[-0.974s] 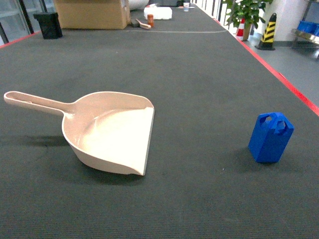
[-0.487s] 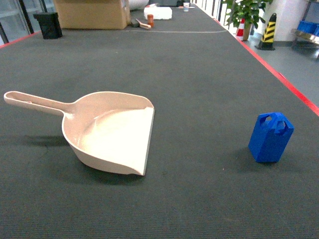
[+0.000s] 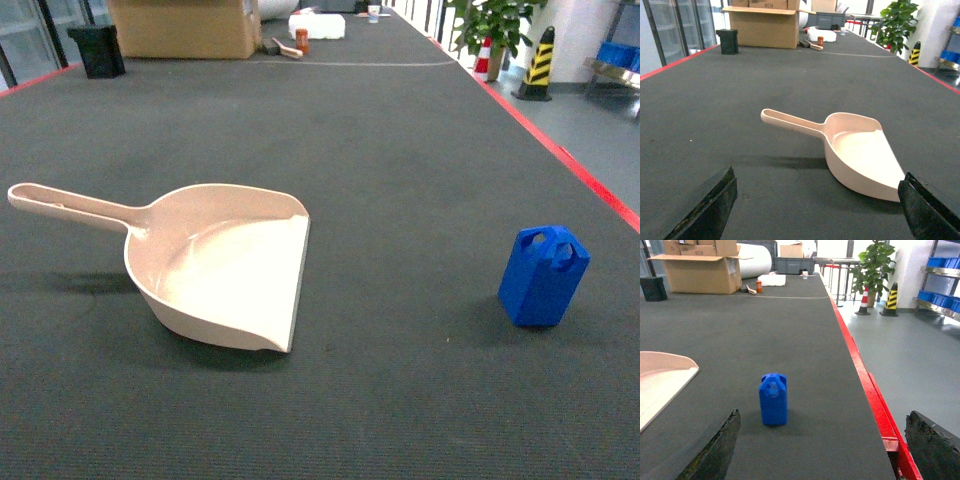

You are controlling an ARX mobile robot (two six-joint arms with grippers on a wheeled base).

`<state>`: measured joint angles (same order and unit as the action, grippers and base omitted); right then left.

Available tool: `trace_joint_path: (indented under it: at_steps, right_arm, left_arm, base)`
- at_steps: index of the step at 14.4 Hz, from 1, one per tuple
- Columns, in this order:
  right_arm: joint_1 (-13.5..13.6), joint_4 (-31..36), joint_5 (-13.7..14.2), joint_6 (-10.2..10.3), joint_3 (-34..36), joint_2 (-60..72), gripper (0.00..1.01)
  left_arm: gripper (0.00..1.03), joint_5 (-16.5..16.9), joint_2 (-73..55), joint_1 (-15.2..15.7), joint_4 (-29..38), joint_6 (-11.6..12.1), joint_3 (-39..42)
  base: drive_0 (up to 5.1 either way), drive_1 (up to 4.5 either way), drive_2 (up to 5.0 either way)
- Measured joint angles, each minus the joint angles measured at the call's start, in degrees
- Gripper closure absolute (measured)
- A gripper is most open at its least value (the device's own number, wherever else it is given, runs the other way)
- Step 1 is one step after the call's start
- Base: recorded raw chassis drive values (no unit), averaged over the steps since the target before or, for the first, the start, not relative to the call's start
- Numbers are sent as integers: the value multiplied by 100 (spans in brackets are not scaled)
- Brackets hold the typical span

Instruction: Place part in tray to right shelf

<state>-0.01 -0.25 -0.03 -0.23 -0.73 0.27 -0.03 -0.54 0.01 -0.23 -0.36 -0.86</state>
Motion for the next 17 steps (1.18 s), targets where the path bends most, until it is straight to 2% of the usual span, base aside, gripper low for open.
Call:
trace_joint_path:
  at_steps: [13, 14, 15, 16, 17]
  right_arm:
    - [0, 0, 0, 0, 0, 0, 3]
    - [0, 0, 0, 0, 0, 0, 3]
    - [0, -2, 2, 0, 0, 0, 3]
    - [0, 2, 2, 0, 0, 0, 3]
    - [0, -7, 0, 0, 0, 0, 3]
  left_arm:
    - [5, 0, 0, 0, 0, 0, 0]
    - [5, -142, -48, -61, -208, -46, -37]
    - [5, -708, -688, -232, -866, -363, -345]
    - [5, -664, -1353, -164, -450, -678, -365]
    - [5, -361, -2065, -59, 238, -1060, -420]
  base:
    - [0, 0, 0]
    - [0, 0, 0]
    - [0, 0, 0]
    - [0, 0, 0]
    - [0, 0, 0]
